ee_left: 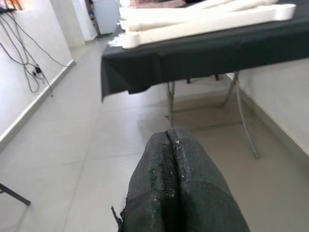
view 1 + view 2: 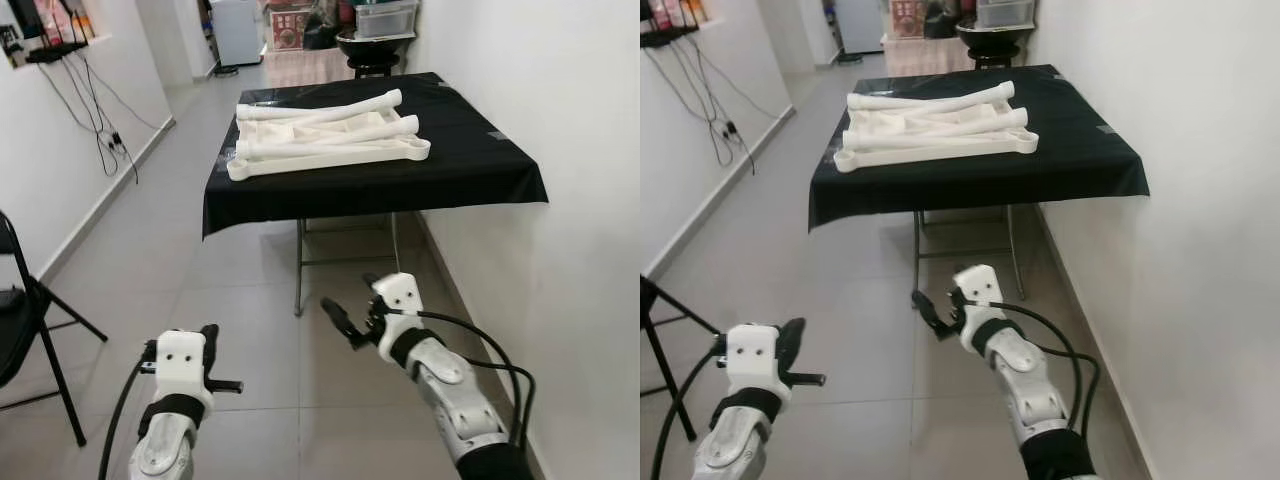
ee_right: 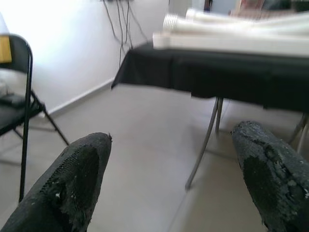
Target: Building children table
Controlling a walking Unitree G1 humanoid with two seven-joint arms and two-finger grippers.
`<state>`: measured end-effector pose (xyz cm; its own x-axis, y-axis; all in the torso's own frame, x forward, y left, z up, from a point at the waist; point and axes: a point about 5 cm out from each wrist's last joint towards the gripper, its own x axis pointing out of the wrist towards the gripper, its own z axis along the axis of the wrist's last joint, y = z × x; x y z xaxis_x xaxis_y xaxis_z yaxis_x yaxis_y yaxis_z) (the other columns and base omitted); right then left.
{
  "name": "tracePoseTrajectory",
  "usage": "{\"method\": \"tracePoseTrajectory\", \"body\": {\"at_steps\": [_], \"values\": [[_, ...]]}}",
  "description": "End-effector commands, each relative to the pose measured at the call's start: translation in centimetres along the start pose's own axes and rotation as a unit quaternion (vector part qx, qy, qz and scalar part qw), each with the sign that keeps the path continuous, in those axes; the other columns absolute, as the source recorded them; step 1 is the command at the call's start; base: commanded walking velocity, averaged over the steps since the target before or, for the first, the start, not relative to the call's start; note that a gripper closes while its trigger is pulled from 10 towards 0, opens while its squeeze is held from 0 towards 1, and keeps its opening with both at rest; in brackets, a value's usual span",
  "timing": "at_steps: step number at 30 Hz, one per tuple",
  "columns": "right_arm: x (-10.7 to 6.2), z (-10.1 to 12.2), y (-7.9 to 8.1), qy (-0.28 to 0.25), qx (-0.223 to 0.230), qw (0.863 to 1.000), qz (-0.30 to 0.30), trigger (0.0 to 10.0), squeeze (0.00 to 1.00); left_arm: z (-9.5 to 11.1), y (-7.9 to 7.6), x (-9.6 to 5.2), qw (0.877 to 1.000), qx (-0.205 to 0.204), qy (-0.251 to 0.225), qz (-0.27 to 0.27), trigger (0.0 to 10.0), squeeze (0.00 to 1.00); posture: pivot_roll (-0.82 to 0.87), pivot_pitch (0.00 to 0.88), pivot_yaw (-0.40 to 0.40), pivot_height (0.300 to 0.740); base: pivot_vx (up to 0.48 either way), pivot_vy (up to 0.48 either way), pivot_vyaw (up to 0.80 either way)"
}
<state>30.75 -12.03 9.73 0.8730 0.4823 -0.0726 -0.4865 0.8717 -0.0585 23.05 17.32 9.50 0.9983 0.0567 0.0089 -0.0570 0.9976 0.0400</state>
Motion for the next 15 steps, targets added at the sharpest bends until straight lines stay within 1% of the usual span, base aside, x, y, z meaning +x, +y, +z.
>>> {"method": "tracePoseTrajectory", "body": {"at_steps": [1, 2, 4, 5, 8, 15], "values": [[0.18, 0.12, 0.41, 0.001, 0.000, 1.000, 0.008, 10.0, 0.00, 0.00, 0.17, 0.04, 1.000, 0.000, 0.005, 0.000, 10.0, 0.00, -0.10, 0.000, 0.052, 0.740, 0.326, 0.000, 0.00], [0.18, 0.08, 0.43, 0.005, -0.008, 1.000, 0.009, 10.0, 0.00, 0.04, 0.16, 0.08, 1.000, 0.000, 0.004, 0.000, 10.0, 0.00, -0.10, 0.000, 0.052, 0.740, 0.326, 0.000, 0.42], [0.18, 0.08, 0.43, 0.005, -0.008, 1.000, 0.009, 10.0, 0.00, 0.04, 0.16, 0.08, 1.000, 0.000, 0.004, 0.000, 10.0, 0.00, -0.10, 0.000, 0.052, 0.740, 0.326, 0.000, 0.42], [0.15, 0.16, 0.43, 0.001, -0.001, 1.000, 0.010, 10.0, 0.00, 0.10, 0.13, 0.10, 1.000, 0.000, 0.004, -0.001, 10.0, 0.00, -0.10, 0.000, 0.056, 0.740, 0.330, 0.000, 0.80], [0.12, 0.22, 0.47, -0.003, 0.015, 1.000, 0.012, 10.0, 0.00, 0.20, 0.09, 0.14, 1.000, -0.001, 0.004, -0.002, 10.0, 0.00, -0.10, 0.000, 0.055, 0.740, 0.330, 0.000, 0.00], [0.15, 0.29, 0.53, 0.001, 0.011, 1.000, 0.015, 10.0, 0.00, 0.25, 0.12, 0.26, 1.000, -0.002, 0.005, -0.005, 10.0, 0.00, -0.10, 0.000, 0.058, 0.740, 0.328, 0.000, 0.00]]}}
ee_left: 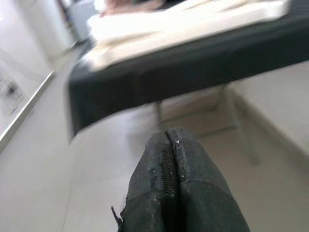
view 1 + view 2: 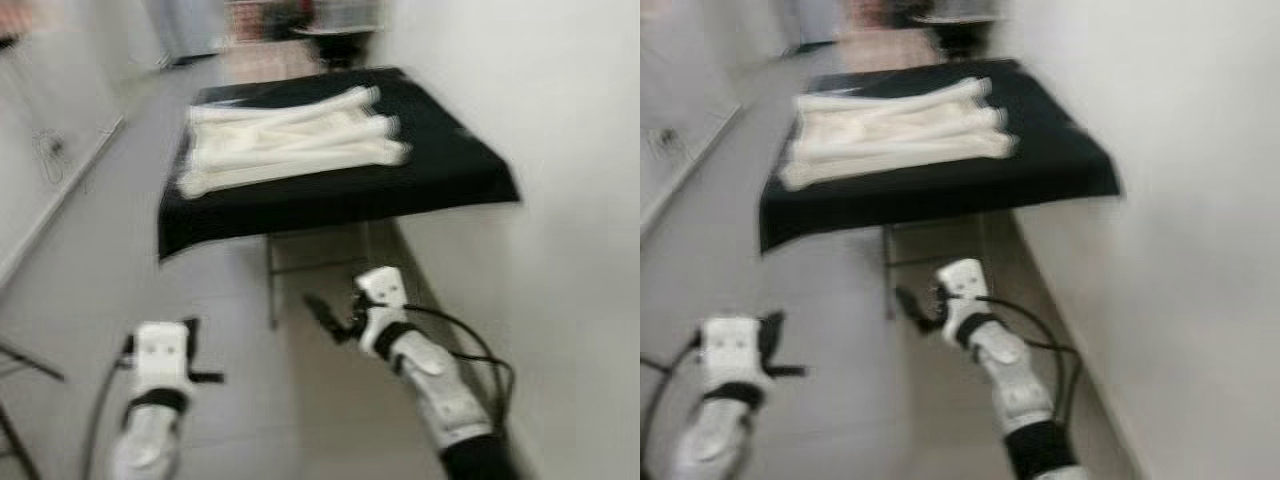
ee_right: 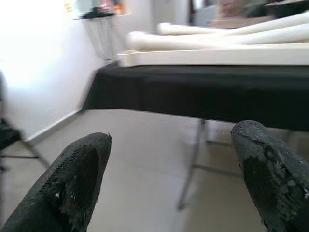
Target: Building children table
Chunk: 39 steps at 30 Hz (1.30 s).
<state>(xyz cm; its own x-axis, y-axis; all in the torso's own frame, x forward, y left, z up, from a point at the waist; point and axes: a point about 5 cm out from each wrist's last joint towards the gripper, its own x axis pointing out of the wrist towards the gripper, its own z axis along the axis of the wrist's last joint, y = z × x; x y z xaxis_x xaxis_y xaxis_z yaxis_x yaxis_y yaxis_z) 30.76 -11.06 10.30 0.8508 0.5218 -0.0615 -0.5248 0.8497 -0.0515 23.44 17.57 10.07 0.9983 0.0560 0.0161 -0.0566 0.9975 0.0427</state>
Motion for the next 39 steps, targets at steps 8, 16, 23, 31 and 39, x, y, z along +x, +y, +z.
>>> {"method": "tracePoseTrajectory", "body": {"at_steps": [8, 16, 23, 31, 39], "values": [[-0.4, -0.5, -0.1, 0.009, 0.014, 1.000, -0.001, 10.0, 0.00, -0.2, -0.1, 0.0, 1.000, -0.004, 0.008, 0.000, 10.0, 0.00, -0.10, 0.000, 0.055, 0.740, 0.329, 0.000, 0.30], [-0.4, -0.3, -0.2, 0.006, 0.032, 0.999, 0.004, 10.0, 0.00, 0.4, -0.2, 0.8, 1.000, -0.008, -0.005, -0.006, 10.0, 0.00, -0.10, 0.000, 0.058, 0.740, 0.328, 0.000, 0.00], [-0.2, 0.6, -0.5, -0.015, 0.042, 0.999, 0.013, 10.0, 0.00, 0.8, -0.3, 1.4, 0.999, -0.016, -0.017, -0.022, 10.0, 0.00, -0.11, 0.000, 0.064, 0.740, 0.316, 0.000, 0.00], [1.0, 2.6, -2.6, -0.054, 0.059, 0.996, -0.041, 10.0, 0.00, 1.1, -0.1, 2.2, 0.999, -0.021, -0.024, -0.032, 10.0, 0.00, -0.11, 0.000, 0.070, 0.740, 0.315, 0.000, 0.00], [2.5, 1.6, -2.7, -0.023, 0.057, 0.996, -0.070, 10.0, 0.00, 1.2, -0.1, 2.5, 0.999, -0.025, -0.028, -0.031, 10.0, 0.00, -0.10, 0.000, 0.063, 0.740, 0.314, 0.000, 0.00]]}}
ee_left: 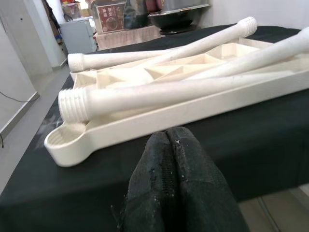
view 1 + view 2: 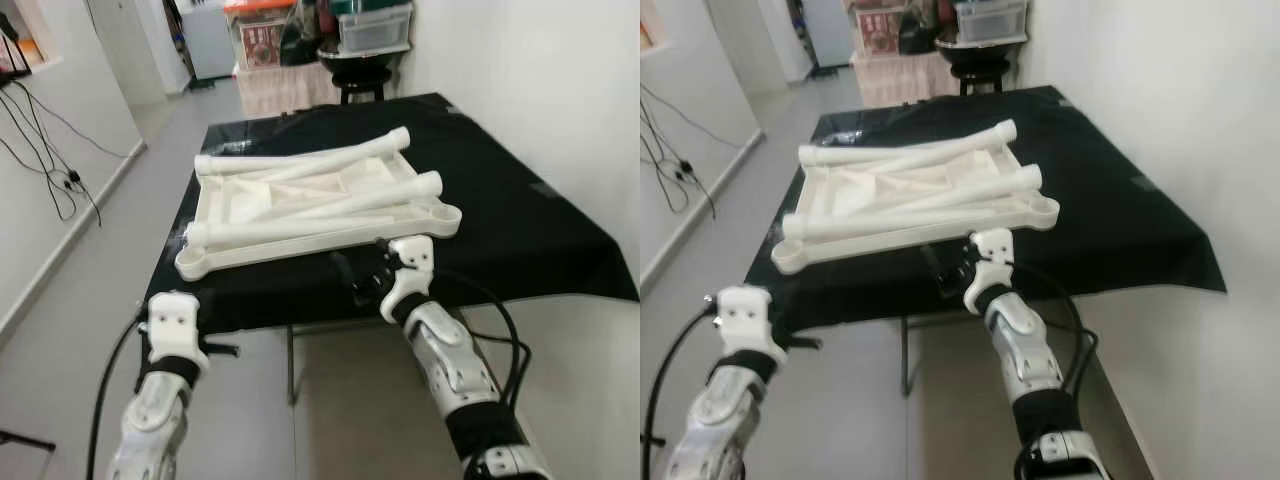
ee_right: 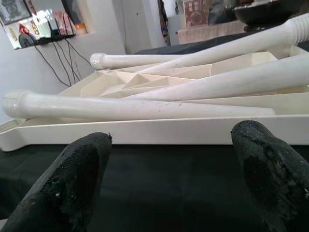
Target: Building children table
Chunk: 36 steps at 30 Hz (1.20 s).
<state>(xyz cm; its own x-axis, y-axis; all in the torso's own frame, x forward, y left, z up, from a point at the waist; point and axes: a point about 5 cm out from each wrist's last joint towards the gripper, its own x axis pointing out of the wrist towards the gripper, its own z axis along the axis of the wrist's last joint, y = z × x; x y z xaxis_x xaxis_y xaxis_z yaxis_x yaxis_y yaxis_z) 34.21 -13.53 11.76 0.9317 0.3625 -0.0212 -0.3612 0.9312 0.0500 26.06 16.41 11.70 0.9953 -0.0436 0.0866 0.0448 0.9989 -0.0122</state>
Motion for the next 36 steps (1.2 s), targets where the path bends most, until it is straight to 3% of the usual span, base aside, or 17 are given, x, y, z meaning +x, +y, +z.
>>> {"method": "tracePoseTrajectory", "body": {"at_steps": [1, 36], "values": [[0.76, -0.11, 1.39, 0.004, 0.010, 1.000, 0.018, 10.0, 0.00, -0.33, 1.15, -0.19, 1.000, 0.003, 0.006, 0.020, 10.0, 0.00, -0.10, 0.000, 0.063, 0.740, 0.311, 0.000, 0.00], [1.54, -0.10, 1.19, -0.007, 0.026, 0.999, 0.030, 10.0, 0.00, -0.24, 1.12, 0.20, 1.000, 0.002, -0.004, 0.015, 10.0, 0.00, -0.10, 0.000, 0.058, 0.740, 0.301, 0.000, 0.00]]}}
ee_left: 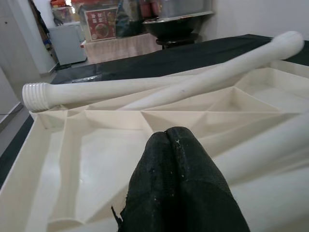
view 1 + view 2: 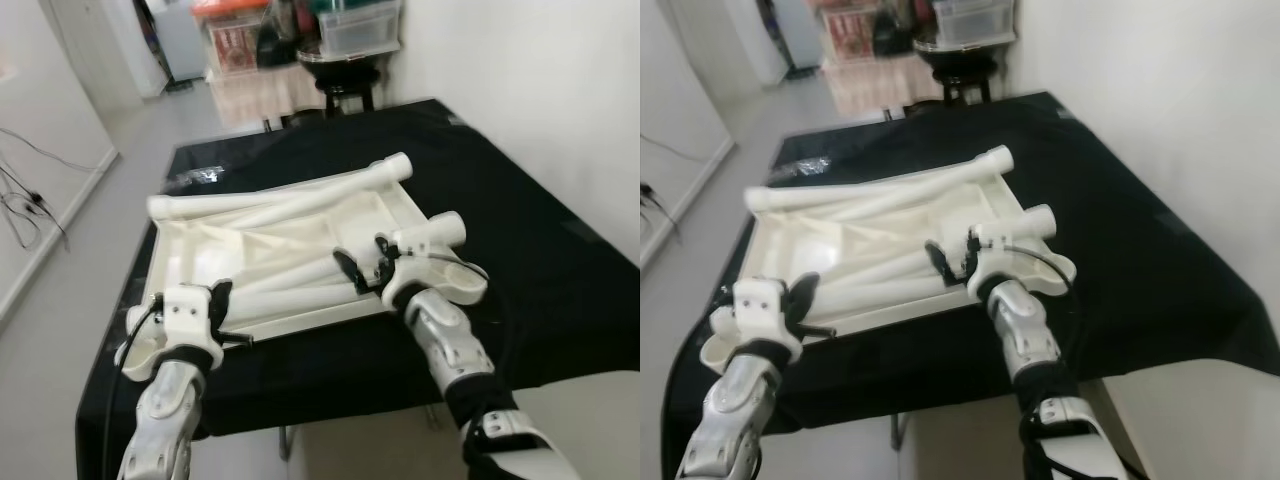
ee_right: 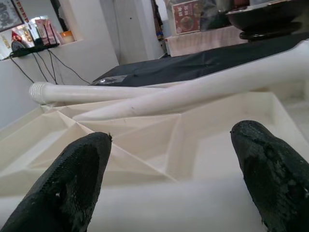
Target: Building children table
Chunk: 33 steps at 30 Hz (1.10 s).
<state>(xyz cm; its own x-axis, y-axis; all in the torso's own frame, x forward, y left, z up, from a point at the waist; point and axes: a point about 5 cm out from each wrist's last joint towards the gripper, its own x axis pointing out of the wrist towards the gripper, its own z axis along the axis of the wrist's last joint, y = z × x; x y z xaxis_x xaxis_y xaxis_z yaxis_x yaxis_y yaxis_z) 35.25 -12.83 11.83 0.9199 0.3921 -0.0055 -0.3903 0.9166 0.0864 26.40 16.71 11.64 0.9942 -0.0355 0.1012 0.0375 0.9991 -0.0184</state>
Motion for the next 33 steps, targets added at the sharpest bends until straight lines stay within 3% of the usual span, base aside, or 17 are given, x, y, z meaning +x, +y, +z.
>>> {"method": "tracePoseTrajectory", "body": {"at_steps": [1, 6, 11, 15, 19, 22, 23, 25, 26, 27, 29, 33], "values": [[0.4, -0.2, 0.9, -0.003, 0.008, 1.000, 0.015, 10.0, 0.00, -0.1, 0.8, -0.1, 1.000, 0.005, 0.003, 0.012, 10.0, 0.00, -0.10, 0.000, 0.058, 0.740, 0.296, 0.000, 0.00], [0.4, 0.4, 1.1, -0.020, -0.003, 0.999, 0.029, 10.0, 0.00, 0.3, 1.0, -0.1, 0.999, 0.015, -0.011, 0.027, 10.0, 0.00, -0.10, 0.000, 0.058, 0.740, 0.118, 0.000, 0.00], [0.3, 2.5, 1.7, -0.059, -0.035, 0.994, 0.090, 10.0, 0.00, 0.1, 1.1, -0.4, 0.999, 0.014, 0.002, 0.034, 10.0, 0.00, -0.10, 0.000, 0.060, 0.740, 0.000, -0.280, 0.00], [0.1, 5.3, 2.4, -0.087, -0.118, 0.975, 0.170, 10.0, 0.00, 0.1, 1.0, -0.4, 0.999, 0.011, 0.001, 0.032, 10.0, 0.00, -0.10, 0.000, 0.062, 0.740, 0.000, -0.469, 0.00], [0.0, 6.4, 2.7, -0.093, -0.149, 0.964, 0.199, 10.0, 0.00, 0.1, 0.9, -0.5, 0.999, 0.010, 0.000, 0.031, 10.0, 0.00, -0.10, 0.000, 0.060, 0.740, 0.000, -0.469, 0.00], [-0.4, 8.5, 3.0, -0.096, -0.202, 0.940, 0.259, 10.0, 0.00, 0.1, 0.6, -0.5, 1.000, 0.002, -0.003, 0.028, 10.0, 0.00, -0.10, 0.000, 0.055, 0.740, 0.000, -0.423, 0.00], [-0.4, 8.5, 3.0, -0.096, -0.202, 0.940, 0.259, 10.0, 0.00, 0.1, 0.6, -0.5, 1.000, 0.002, -0.003, 0.028, 10.0, 0.00, -0.10, 0.000, 0.055, 0.740, 0.000, -0.330, 0.00], [-0.7, 9.2, 3.1, -0.076, -0.261, 0.918, 0.290, 10.0, 0.00, 0.3, 0.2, -0.6, 1.000, -0.009, -0.006, 0.023, 10.0, 0.00, -0.10, 0.000, 0.049, 0.740, 0.000, 0.000, 0.00], [-0.7, 9.2, 3.1, -0.076, -0.261, 0.918, 0.290, 10.0, 0.00, 0.3, 0.2, -0.6, 1.000, -0.009, -0.006, 0.023, 10.0, 0.00, -0.10, 0.000, 0.049, 0.740, 0.000, 0.000, 0.00], [-1.0, 9.5, 2.9, -0.027, -0.321, 0.897, 0.301, 10.0, 0.00, 0.6, -0.2, -0.8, 1.000, -0.020, -0.008, 0.017, 10.0, 0.00, -0.10, 0.000, 0.046, 0.740, 0.000, 0.000, 0.00], [-1.6, 10.3, 2.5, 0.035, -0.398, 0.860, 0.319, 10.0, 0.00, 1.0, -0.9, -1.3, 0.999, -0.031, -0.012, 0.008, 10.0, 0.00, -0.10, 0.000, 0.036, 0.740, 0.000, 0.000, 0.00], [-1.6, 10.3, 2.5, 0.035, -0.398, 0.860, 0.319, 10.0, 0.00, 1.0, -0.9, -1.3, 0.999, -0.031, -0.012, 0.008, 10.0, 0.00, -0.10, 0.000, 0.036, 0.740, 0.000, 0.000, 0.00]]}}
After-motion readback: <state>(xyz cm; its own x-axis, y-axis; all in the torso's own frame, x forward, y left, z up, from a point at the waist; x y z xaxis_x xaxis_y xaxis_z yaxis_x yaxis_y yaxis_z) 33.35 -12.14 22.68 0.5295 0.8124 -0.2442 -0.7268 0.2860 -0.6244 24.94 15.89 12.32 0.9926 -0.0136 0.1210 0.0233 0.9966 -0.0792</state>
